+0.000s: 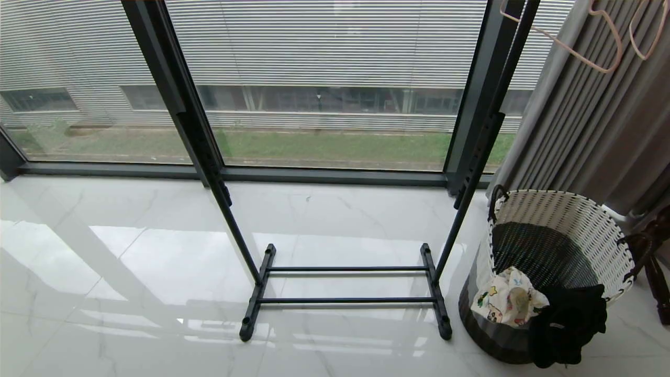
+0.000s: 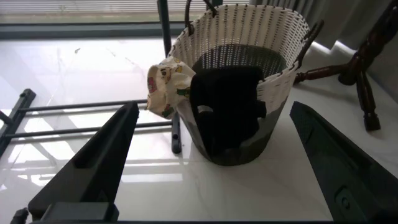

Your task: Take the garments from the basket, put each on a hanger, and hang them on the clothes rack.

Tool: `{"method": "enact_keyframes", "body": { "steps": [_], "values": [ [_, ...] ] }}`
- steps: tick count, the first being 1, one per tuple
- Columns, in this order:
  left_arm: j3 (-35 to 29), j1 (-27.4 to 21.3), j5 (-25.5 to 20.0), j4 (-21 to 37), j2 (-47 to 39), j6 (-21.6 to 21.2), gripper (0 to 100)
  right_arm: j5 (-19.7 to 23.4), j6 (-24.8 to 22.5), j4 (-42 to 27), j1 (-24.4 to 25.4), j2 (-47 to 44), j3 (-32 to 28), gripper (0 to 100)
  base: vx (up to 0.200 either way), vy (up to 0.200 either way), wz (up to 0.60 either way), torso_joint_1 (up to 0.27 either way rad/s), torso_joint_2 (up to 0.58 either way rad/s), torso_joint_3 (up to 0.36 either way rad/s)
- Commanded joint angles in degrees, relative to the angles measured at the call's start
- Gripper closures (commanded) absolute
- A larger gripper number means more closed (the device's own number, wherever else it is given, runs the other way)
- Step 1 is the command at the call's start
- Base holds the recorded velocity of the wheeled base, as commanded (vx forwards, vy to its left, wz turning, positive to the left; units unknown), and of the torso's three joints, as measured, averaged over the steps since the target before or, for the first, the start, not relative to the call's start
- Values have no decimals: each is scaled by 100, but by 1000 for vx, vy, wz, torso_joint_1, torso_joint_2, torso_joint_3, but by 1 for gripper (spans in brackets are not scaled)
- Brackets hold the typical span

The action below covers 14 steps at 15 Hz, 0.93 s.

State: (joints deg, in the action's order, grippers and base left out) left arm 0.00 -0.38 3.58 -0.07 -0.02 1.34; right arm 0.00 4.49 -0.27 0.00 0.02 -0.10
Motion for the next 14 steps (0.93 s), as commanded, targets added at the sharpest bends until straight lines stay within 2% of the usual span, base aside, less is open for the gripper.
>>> {"method": "enact_keyframes", "body": {
  "steps": [1, 7, 11, 14],
  "values": [
    [0, -6, 2, -1, 2, 15, 0, 0, -18, 0, 0, -2, 1, 0, 0, 0, 0, 0, 0, 0],
    [0, -6, 2, -1, 2, -2, 0, 0, -9, 0, 0, -2, 1, 0, 0, 0, 0, 0, 0, 0],
    [0, 3, 2, -1, 2, -2, 0, 0, -9, 0, 0, -2, 1, 0, 0, -200, 0, 1, 4, 4],
    [0, 3, 2, -1, 2, 24, 0, 0, 0, 0, 0, -2, 1, 0, 0, 0, 0, 0, 0, 0]
  ]
}}
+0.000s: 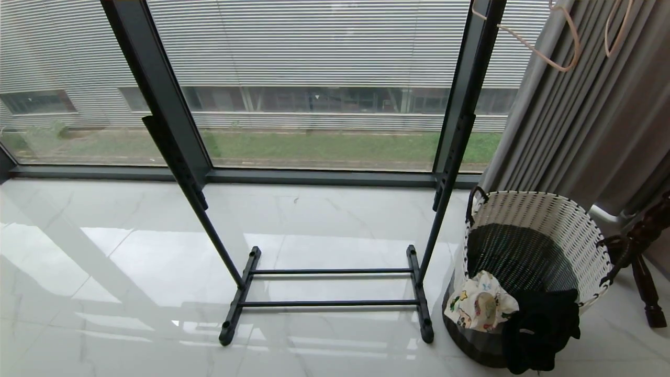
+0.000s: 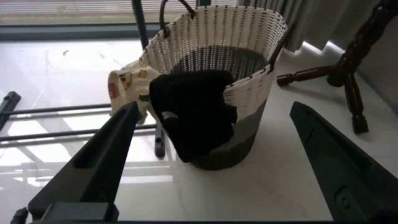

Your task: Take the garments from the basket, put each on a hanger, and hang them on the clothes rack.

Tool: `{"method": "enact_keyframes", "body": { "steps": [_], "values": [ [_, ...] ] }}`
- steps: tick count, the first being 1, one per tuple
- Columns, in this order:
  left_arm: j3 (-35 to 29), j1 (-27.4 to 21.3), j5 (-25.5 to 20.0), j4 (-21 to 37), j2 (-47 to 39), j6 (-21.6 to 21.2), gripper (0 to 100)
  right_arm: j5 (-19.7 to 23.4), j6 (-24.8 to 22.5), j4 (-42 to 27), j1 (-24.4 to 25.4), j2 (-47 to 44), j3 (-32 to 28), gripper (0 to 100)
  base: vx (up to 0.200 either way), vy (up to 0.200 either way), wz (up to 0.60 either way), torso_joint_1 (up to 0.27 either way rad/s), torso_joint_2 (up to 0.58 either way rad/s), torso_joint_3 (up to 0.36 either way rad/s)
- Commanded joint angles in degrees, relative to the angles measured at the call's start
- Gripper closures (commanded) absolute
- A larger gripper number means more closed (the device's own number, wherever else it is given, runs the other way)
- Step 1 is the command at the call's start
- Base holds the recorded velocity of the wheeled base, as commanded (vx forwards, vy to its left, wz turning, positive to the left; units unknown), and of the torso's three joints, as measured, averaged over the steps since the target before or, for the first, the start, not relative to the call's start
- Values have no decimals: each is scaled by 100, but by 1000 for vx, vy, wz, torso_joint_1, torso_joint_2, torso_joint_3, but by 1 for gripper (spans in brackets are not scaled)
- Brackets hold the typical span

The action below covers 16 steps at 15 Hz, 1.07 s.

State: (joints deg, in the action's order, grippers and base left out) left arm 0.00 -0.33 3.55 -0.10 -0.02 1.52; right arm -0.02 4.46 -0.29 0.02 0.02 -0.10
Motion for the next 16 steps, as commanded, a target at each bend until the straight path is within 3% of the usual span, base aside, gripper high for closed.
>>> {"method": "enact_keyframes", "body": {
  "steps": [1, 3, 9, 11, 13, 15, 16],
  "values": [
    [0, -2, 6, 1, 2, 6, 0, 2, 2, -6, -2, -2, 1, 0, 0, 0, 0, 0, 0, 0],
    [0, -2, 6, 1, 2, -3, 0, 2, 2, 3, -2, -2, 1, 0, 0, 0, 0, 0, 0, 0],
    [0, -2, 6, -8, 2, -3, 0, 2, 11, -6, -2, -2, 1, 0, 200, 0, 0, 2, 2, 4],
    [0, -11, 6, 1, 2, -3, 0, 2, -16, 3, -2, -2, 1, 0, 0, 0, 0, 0, 0, 0],
    [0, -2, 6, 1, 2, 23, 0, 11, -516, 56, -2, -2, 1, 0, 0, 0, 0, 0, 0, 0],
    [0, -2, 6, -8, 2, 32, 0, 609, -754, -120, 94, -354, -667, 0, 0, 0, 0, 0, 0, 0],
    [0, -2, 6, 1, 2, 23, 0, 626, -921, -357, 305, -1224, -1317, 0, 0, 0, 0, 0, 0, 0]
  ]
}}
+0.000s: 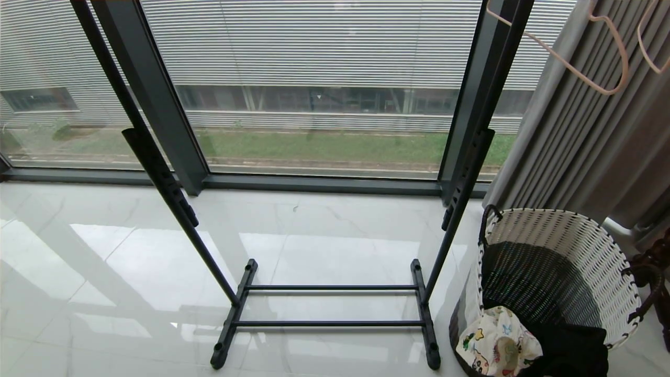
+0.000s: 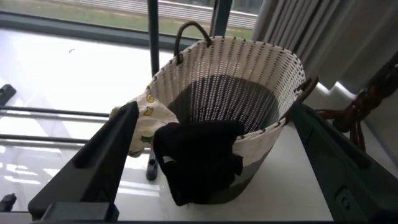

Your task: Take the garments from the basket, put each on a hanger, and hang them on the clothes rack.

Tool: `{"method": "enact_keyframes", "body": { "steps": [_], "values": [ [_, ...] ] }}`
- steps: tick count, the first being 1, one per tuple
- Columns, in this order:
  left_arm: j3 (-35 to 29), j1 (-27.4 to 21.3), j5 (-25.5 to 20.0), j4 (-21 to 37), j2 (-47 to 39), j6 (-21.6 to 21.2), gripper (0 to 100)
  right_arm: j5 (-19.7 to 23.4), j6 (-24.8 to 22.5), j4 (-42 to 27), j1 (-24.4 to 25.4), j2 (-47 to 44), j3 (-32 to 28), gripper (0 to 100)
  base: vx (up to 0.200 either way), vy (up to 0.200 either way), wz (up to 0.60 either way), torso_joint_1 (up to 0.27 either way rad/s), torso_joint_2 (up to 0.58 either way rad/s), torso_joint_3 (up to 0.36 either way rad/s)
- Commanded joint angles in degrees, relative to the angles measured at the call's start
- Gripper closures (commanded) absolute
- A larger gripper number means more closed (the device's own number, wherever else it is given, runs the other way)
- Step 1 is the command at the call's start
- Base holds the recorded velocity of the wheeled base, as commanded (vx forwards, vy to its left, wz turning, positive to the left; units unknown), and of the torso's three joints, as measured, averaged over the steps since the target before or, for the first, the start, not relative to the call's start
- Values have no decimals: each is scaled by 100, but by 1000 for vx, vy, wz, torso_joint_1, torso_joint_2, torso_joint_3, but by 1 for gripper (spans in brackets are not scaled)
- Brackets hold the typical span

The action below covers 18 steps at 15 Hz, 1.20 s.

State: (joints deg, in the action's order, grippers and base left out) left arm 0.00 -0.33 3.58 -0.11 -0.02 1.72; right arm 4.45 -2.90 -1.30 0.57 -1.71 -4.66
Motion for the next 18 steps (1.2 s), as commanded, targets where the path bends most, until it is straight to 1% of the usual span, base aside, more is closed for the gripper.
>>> {"method": "enact_keyframes", "body": {
  "steps": [1, 2, 3, 4, 5, 6, 9, 11, 12, 15, 17, 18],
  "values": [
    [0, -2, 2, 2, 2, -22, 0, 188, -527, -300, 496, -1710, -1204, 0, 0, 0, 0, 0, 0, 0],
    [0, -2, -7, 2, 2, -49, 0, 188, -1028, -388, 655, -2572, -1547, 0, 0, 0, 0, 0, 0, 0],
    [0, -2, -7, 2, 2, -40, 0, 188, -1380, -538, 663, -3108, -1846, 0, 0, 0, 0, 0, 0, 0],
    [0, -2, -7, -7, 2, -22, 0, 188, -2127, -1109, 663, -4154, -2452, 0, 0, 0, 0, 0, 0, 0],
    [0, -2, 2, -7, 2, -22, 0, 188, -2522, -1469, 663, -4698, -2769, 0, 0, 0, 0, 0, 0, 0],
    [0, -2, -7, -7, 2, -31, 0, 170, -3067, -1794, 663, -5393, -2997, 0, 0, 0, 0, 0, 0, 0],
    [0, -11, 2, -7, 2, -22, 0, 100, -4421, -1856, 663, -6650, -3041, 0, 0, 0, 0, 0, 0, 0],
    [0, -2, 2, -7, 2, 4, 0, 109, -5124, -1847, 672, -7335, -3032, 0, 0, 0, 0, 0, 0, 0],
    [0, -2, 2, -7, 2, 4, 0, 100, -5344, -1830, 672, -7634, -3032, 0, 0, 0, 0, 0, 0, 0],
    [0, -2, 2, -7, 2, -14, 0, -23, -5388, -1663, 672, -8126, -2997, 0, 0, 0, 0, 0, 0, 0],
    [0, -2, 2, -7, 2, -14, 0, -23, -5308, -1241, 663, -8416, -2901, 0, 0, 0, 0, 0, 0, 0],
    [0, -11, 2, -7, 2, -14, 0, -23, -5212, -863, 663, -8601, -2821, 0, 0, 0, 0, 0, 0, 0]
  ]
}}
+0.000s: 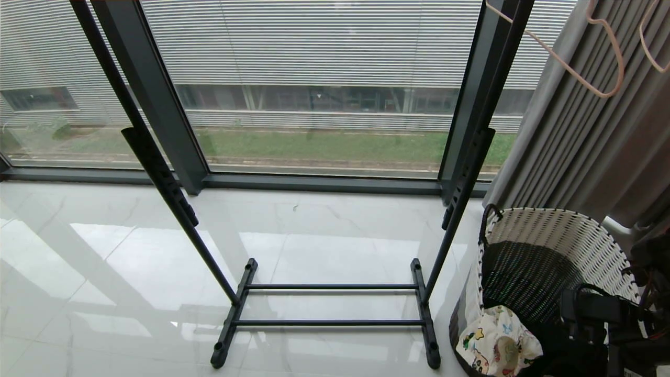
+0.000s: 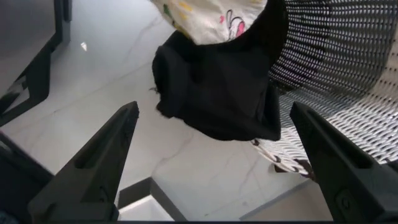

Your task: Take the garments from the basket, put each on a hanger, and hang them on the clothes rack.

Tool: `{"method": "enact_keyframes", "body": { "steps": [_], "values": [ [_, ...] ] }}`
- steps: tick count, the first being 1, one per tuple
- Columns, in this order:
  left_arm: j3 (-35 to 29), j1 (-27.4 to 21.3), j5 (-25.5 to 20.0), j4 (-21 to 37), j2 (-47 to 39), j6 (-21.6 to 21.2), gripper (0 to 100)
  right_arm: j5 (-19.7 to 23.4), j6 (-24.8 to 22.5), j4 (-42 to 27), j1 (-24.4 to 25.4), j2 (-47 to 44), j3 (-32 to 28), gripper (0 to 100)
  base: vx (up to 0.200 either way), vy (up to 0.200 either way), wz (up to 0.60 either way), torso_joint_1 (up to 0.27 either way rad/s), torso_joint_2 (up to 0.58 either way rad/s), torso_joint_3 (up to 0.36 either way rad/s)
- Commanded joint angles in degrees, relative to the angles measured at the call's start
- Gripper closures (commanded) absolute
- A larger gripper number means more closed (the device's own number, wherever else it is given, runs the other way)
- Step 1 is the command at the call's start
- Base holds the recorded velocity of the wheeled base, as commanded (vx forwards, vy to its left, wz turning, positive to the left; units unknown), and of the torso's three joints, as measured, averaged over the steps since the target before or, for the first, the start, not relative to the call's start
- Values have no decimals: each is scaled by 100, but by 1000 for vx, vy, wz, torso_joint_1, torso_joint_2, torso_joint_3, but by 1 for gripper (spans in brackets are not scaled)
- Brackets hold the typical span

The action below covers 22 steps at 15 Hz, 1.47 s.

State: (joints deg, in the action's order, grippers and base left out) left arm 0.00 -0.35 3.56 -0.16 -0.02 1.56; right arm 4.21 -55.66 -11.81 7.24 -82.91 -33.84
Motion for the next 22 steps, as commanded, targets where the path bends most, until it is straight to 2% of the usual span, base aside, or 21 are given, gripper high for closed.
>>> {"method": "enact_keyframes", "body": {
  "steps": [1, 6, 10, 13, 14, 19, 21, 22],
  "values": [
    [0, 0, 4, -2, 2, 2, 0, 1, 91, 461, -3, -612, 123, 0, 0, 0, 0, 0, 0, 0],
    [0, 0, 4, -2, 2, -7, 0, -7, 108, 636, -12, -946, 115, 0, 0, 0, 0, 0, 0, 0],
    [0, 0, 4, -2, 2, -7, 0, -298, 108, 1463, -162, -1298, 123, 0, 0, 0, 0, 0, 0, 0],
    [0, 0, 4, -2, 2, 2, 0, -306, 99, 1506, -162, -1342, 132, 0, 0, 0, 0, 0, 0, 0],
    [0, 0, 4, -2, 2, -7, 0, -315, 99, 1506, -162, -1342, 132, 100, 0, 0, 0, 0, 0, 0],
    [0, 0, 4, -2, 2, -7, 0, -350, 99, 1225, -162, -788, 185, 100, 0, 0, 0, 0, 0, 0],
    [0, -9, 4, -2, 2, -7, 0, -359, 108, 513, -232, -243, 141, 100, 0, 0, 0, 0, 0, 0],
    [0, 0, 4, -2, 2, -7, 0, -359, 117, -76, -329, 152, 53, 100, 0, 0, 0, 0, 0, 0]
  ]
}}
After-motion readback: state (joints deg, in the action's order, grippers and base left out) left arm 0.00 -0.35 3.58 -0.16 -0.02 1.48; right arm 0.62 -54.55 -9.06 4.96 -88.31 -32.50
